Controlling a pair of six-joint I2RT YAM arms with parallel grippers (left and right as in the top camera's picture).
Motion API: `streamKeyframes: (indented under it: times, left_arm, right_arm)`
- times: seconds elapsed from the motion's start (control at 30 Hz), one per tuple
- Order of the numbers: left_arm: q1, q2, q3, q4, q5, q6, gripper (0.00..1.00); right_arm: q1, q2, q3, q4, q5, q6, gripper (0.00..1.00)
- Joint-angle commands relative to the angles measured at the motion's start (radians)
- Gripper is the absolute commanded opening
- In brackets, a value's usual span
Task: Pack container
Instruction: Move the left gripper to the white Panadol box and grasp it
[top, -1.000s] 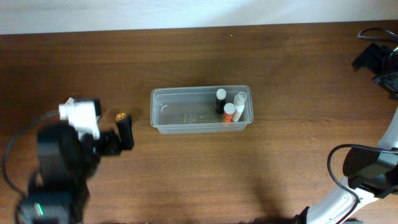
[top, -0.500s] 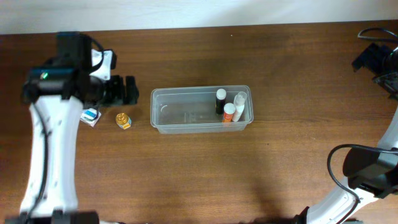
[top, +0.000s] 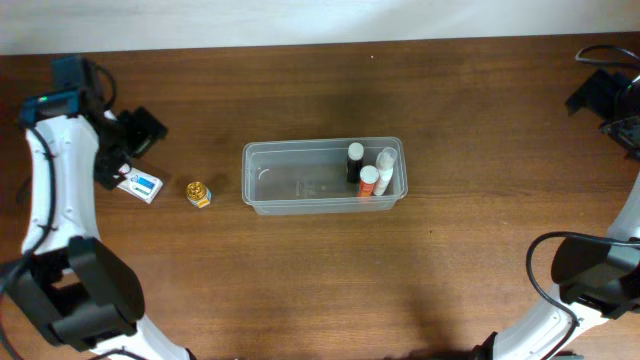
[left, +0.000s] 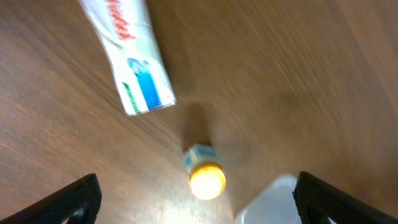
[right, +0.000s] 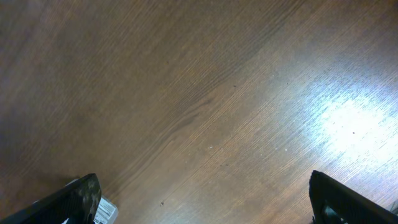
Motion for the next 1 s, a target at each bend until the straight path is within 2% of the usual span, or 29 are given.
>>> streamKeyframes:
  times: [0.0,0.43,0.77,0.97]
  left_arm:
    - [0.025,0.050,0.013,0.024,-0.009,-0.081,1.00]
    - [0.048,0.277,0.013,0.111,-0.015,-0.081,0.99]
    - [0.078,0.345,0.013,0.110,-0.075,-0.066,0.99]
    - [0.078,0.365,0.013,0.126,-0.132,-0.044,0.89]
  right_arm:
    - [-0.003,-0.024,0.010,-0.006,-0.002,-0.005,0.98]
    - [-0.003,-0.024,0.010,-0.006,-0.002,-0.005,0.98]
    - [-0.003,-0.024,0.010,-0.006,-0.002,-0.005,0.98]
    - [-0.003,-0.024,0.010,-0.006,-0.002,-0.005,0.98]
